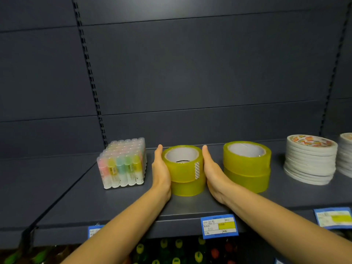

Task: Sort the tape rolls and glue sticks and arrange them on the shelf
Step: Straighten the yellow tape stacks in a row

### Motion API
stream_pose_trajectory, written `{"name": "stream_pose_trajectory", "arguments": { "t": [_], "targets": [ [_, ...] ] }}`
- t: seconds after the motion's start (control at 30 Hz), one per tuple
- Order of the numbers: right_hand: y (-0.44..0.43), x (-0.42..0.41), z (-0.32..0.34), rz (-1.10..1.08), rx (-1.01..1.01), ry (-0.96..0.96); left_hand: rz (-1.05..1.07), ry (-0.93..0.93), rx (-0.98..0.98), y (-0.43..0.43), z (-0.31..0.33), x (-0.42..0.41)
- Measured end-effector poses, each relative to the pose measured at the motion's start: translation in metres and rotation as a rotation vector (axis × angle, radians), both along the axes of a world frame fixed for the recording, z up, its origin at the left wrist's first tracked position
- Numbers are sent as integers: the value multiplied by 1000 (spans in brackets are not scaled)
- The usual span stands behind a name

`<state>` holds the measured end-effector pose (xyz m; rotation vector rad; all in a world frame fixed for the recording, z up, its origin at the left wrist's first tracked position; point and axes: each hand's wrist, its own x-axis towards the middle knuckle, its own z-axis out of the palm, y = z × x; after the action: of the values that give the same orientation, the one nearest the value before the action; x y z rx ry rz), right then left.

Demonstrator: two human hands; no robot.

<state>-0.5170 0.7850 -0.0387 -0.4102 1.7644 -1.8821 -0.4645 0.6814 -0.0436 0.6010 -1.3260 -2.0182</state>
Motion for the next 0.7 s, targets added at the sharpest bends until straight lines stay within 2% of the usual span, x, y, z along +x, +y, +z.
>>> {"name": "stream_pose_trajectory", "arguments": {
  "t": [0.13,0.27,0.5,0.7],
  "targets": [
    [-4,2,0,-79,-50,-32,-29,-34,-11,-3,-3,-7],
    [-6,3,-2,-55,-110,-44,-41,-47,-12,-6,-7,-9],
    [-5,8,1,-191,-97,10,-78,-73,-32,-2,-9,-14],
    [-1,10,2,-266,-92,12,-11,-95,-69,8,-10,-18]
  ]
}}
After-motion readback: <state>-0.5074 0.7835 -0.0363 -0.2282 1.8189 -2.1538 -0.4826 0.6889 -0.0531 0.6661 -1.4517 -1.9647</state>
